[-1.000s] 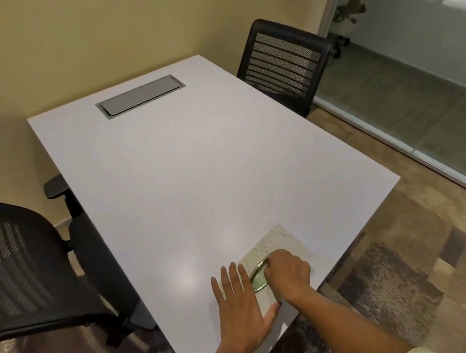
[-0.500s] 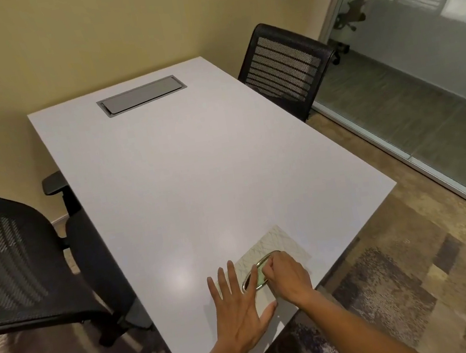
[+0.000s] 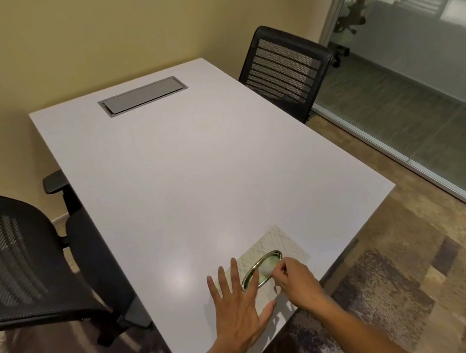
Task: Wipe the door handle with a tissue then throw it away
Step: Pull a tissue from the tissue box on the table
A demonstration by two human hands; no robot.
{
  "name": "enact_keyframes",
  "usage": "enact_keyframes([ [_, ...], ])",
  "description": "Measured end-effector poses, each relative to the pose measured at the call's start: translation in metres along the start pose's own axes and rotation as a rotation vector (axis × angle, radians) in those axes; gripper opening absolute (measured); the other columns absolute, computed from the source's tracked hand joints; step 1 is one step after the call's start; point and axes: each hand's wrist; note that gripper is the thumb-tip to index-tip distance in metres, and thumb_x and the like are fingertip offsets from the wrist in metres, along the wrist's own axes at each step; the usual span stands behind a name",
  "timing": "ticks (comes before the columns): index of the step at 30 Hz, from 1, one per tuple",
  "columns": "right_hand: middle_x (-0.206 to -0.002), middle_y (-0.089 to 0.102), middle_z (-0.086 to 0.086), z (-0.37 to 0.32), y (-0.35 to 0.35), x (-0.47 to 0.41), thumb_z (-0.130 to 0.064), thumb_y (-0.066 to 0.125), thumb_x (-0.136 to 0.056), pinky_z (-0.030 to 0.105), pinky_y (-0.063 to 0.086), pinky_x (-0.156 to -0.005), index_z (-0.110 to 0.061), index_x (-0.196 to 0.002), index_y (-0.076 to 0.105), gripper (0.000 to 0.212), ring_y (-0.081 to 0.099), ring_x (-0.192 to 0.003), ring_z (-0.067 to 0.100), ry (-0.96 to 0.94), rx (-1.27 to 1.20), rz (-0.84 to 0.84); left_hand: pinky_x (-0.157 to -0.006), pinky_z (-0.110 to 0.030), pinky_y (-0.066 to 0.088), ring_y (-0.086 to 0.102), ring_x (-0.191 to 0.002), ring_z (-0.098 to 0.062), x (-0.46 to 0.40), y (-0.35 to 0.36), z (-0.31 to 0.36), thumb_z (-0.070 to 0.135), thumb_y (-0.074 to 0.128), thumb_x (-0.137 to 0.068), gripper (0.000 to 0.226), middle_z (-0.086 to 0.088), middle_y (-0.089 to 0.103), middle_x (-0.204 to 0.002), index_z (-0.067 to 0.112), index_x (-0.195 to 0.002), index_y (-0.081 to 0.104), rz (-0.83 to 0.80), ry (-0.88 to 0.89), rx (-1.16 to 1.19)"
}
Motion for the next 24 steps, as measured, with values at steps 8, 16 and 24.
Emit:
enact_keyframes([
  [8, -0.091, 0.067, -0.004, 0.0, -0.012, 0.017, -0.04, 0.047, -0.093, 0.031, 0.048, -0.068, -0.026, -0.084, 0.059, 0.021, 0.06, -0.078, 0.009, -0.011, -0.133, 0.055, -0.117, -0.073, 0.012, 0.029, -0.146, -0.051, -0.001, 0.001, 0.0, 0.084, 0.036, -0.085, 0.082, -0.019, 0.024, -0.165, 0.035, -0.151, 0.045, 0.004, 0.007, 0.0],
  [16, -0.077, 0.061, -0.005, -0.004, -0.028, 0.029, -0.025, 0.049, -0.101, 0.013, 0.038, -0.055, -0.016, -0.087, 0.063, 0.022, 0.051, -0.06, -0.004, -0.037, -0.337, 0.117, -0.118, -0.072, 0.007, 0.026, -0.147, -0.051, -0.002, 0.003, -0.002, 0.084, 0.037, -0.084, 0.081, -0.018, 0.02, -0.166, 0.037, -0.15, 0.043, 0.002, 0.02, 0.012],
  [24, -0.118, 0.07, -0.003, -0.011, -0.056, 0.037, -0.025, 0.044, -0.105, 0.044, 0.061, -0.084, -0.018, -0.101, 0.069, 0.026, 0.067, -0.108, 0.015, -0.016, -0.559, 0.125, -0.113, -0.075, 0.018, 0.018, -0.149, -0.051, -0.003, 0.002, -0.002, 0.086, 0.035, -0.084, 0.082, -0.019, 0.025, -0.165, 0.035, -0.146, 0.052, 0.005, -0.001, 0.003],
])
Point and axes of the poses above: each hand's wrist, its own x-axis away from the middle knuckle, its own y-axis out of the palm, z = x × y
